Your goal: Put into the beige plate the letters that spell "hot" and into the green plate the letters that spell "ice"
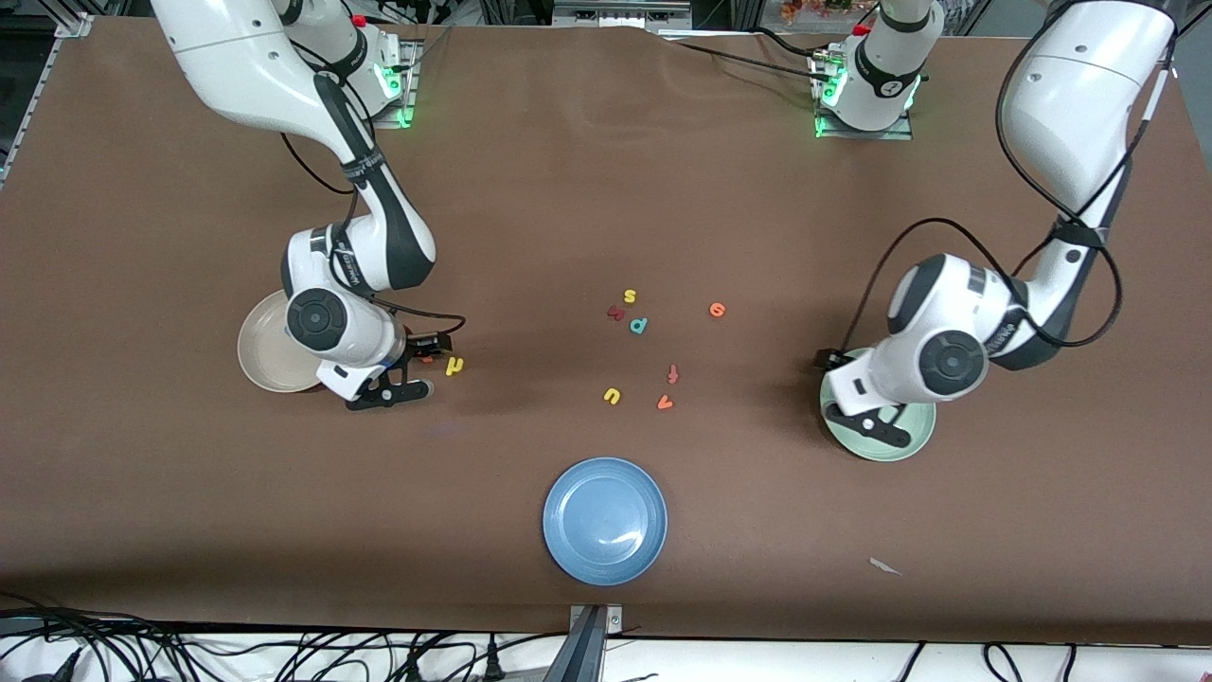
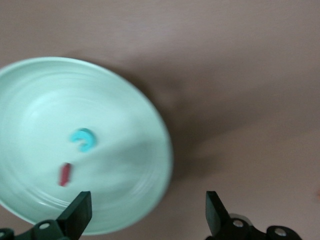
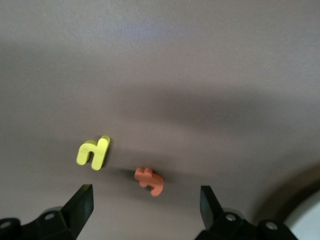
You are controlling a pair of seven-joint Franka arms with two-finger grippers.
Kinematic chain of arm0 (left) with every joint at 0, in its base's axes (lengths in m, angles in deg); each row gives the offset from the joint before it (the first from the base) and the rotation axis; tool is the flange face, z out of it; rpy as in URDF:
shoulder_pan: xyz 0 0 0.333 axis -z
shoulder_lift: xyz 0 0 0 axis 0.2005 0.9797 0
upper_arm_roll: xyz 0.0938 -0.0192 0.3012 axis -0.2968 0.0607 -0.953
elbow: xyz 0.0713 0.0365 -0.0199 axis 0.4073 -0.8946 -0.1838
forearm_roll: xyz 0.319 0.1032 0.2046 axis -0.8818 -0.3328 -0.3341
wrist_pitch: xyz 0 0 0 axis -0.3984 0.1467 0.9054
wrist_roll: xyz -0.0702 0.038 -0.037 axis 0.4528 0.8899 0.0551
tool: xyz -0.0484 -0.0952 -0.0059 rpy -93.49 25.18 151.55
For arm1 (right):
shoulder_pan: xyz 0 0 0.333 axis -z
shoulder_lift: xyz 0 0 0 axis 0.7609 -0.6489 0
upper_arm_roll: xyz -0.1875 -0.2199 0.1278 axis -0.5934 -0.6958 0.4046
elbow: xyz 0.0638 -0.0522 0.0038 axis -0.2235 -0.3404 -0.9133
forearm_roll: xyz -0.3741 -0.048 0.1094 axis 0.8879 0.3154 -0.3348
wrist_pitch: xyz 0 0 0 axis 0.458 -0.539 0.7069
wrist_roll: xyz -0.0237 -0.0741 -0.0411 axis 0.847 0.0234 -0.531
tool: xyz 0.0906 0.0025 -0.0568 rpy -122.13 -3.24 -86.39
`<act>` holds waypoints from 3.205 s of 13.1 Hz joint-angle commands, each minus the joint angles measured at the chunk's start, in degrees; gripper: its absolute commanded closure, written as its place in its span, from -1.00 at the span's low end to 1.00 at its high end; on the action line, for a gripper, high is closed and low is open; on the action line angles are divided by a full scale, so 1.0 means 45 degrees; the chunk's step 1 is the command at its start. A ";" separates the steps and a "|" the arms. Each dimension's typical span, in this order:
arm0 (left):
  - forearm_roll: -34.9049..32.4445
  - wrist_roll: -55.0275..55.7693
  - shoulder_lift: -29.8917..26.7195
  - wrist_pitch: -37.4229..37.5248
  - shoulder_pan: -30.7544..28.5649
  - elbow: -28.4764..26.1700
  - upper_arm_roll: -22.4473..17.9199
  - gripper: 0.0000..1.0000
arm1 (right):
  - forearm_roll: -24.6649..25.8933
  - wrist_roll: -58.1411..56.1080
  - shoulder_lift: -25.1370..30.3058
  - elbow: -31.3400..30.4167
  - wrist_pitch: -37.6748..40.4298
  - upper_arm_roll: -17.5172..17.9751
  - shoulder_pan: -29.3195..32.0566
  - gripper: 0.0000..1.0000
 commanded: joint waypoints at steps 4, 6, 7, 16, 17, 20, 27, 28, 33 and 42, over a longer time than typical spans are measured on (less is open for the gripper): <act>-0.0220 0.6058 -0.0263 0.0720 0.1097 -0.0235 0.2225 -1.00 | 0.0000 -0.0668 0.0008 -0.0682 -0.0480 -0.0027 0.0047 -0.13; -0.0394 0.7349 -0.0049 0.0585 0.1782 -0.0469 0.2186 -1.00 | 0.0000 -0.0688 0.0008 -0.0858 -0.0770 -0.0027 0.0028 -0.09; -0.0415 0.7606 0.0068 0.0390 0.1824 -0.0586 0.2186 -1.00 | 0.0000 -0.0688 -0.0012 -0.0975 -0.1160 -0.0027 -0.0127 -0.09; -0.1137 0.7687 0.0342 -0.2989 0.1512 -0.2774 0.1990 -0.85 | 0.0000 -0.0668 -0.0207 -0.1073 -0.1769 -0.0027 -0.0246 0.52; -0.1157 0.7687 0.0342 -0.3126 0.1512 -0.3007 0.1990 -0.81 | 0.0000 -0.0668 -0.0207 -0.1093 -0.1750 -0.0027 -0.0226 0.62; -0.1177 0.7687 0.0362 -0.3868 0.1511 -0.3497 0.1990 -0.79 | -0.0019 -0.0474 -0.0207 -0.1093 -0.1730 -0.0046 -0.0226 0.90; -0.1860 0.7687 0.0460 -0.4553 0.1414 -0.4025 0.1893 0.22 | -0.0098 -0.0140 0.1235 -0.0372 0.1582 -0.1624 -0.0168 0.92; -0.1860 0.7687 0.0440 -0.4534 0.1414 -0.4025 0.1893 0.30 | -0.0098 -0.0160 0.1412 -0.0254 0.2112 -0.2092 -0.0168 0.92; -0.1841 0.7687 0.0420 -0.4416 0.1492 -0.3986 0.1912 0.41 | -0.0019 -0.1017 0.1786 -0.0661 0.3114 -0.3833 -0.0109 0.92; -0.1841 0.7687 0.0401 -0.4397 0.1492 -0.3947 0.1912 0.68 | -0.0234 -0.1371 0.1024 -0.1171 0.2742 -0.3816 0.0203 0.12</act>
